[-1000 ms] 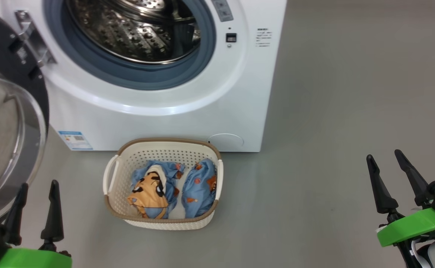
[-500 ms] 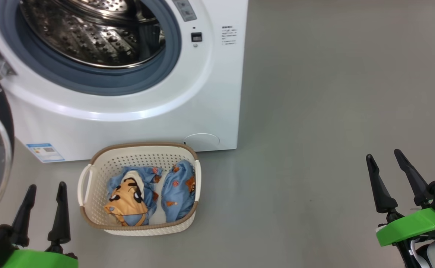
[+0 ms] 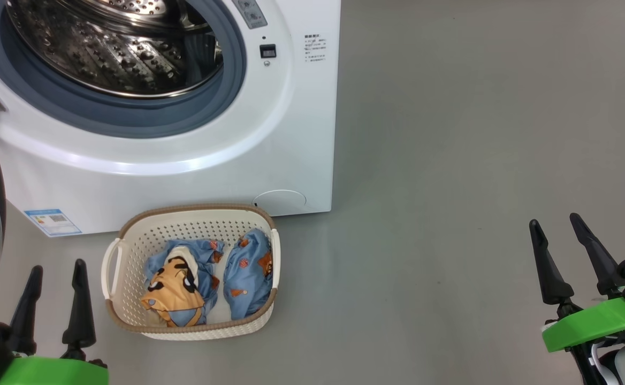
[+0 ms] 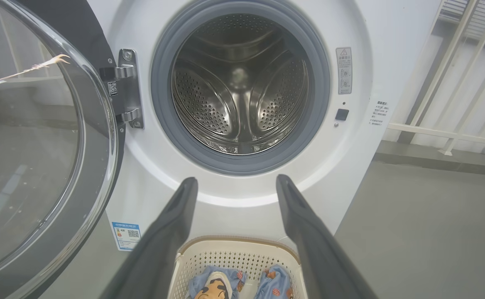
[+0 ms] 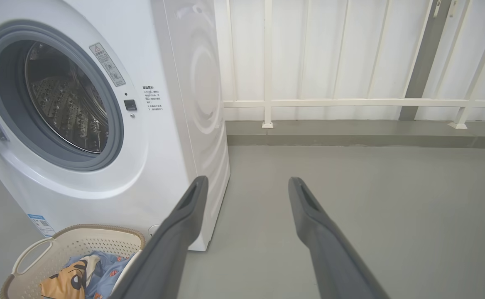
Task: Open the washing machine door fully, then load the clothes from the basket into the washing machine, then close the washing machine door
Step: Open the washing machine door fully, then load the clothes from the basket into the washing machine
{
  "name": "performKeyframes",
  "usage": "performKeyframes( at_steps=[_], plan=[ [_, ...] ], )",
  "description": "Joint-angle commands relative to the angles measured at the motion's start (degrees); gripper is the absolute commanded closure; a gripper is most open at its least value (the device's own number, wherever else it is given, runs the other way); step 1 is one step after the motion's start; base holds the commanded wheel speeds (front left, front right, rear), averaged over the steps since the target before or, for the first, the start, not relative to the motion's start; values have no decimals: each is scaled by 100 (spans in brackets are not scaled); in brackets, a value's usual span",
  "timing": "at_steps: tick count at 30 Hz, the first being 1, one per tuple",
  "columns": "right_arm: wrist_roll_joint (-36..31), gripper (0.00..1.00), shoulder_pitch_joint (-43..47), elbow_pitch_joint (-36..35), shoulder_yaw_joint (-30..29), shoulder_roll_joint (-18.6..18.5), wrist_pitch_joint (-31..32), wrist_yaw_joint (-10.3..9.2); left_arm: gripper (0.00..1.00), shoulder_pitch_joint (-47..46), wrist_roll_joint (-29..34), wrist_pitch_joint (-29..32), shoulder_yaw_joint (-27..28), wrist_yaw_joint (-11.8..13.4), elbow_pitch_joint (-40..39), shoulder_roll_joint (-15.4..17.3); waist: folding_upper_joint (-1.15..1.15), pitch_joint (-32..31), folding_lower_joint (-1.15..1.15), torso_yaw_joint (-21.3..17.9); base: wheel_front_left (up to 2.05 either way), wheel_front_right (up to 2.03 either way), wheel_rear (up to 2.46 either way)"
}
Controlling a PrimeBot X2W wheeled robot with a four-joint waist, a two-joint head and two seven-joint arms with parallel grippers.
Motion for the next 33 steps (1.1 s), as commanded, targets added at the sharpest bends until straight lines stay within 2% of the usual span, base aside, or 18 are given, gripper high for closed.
performKeyframes(
  at_steps=[1, 16, 33],
  plan=[
    [16, 0, -23, -144, 69, -78, -54, 32, 0, -139, -17, -30, 189, 3, -163, 179, 0, 3, 0, 1, 0, 0, 0],
    [9, 0, -83, -170, 78, -41, -54, 32, 0, -224, -41, -30, 142, 3, -157, 173, 0, 83, 0, 1, 2, -8, 6],
    [13, 0, -132, -186, 98, -21, -54, 32, 0, -349, -66, -30, 114, 3, -117, 203, 0, 194, 0, -9, 68, -112, 44]
  ],
)
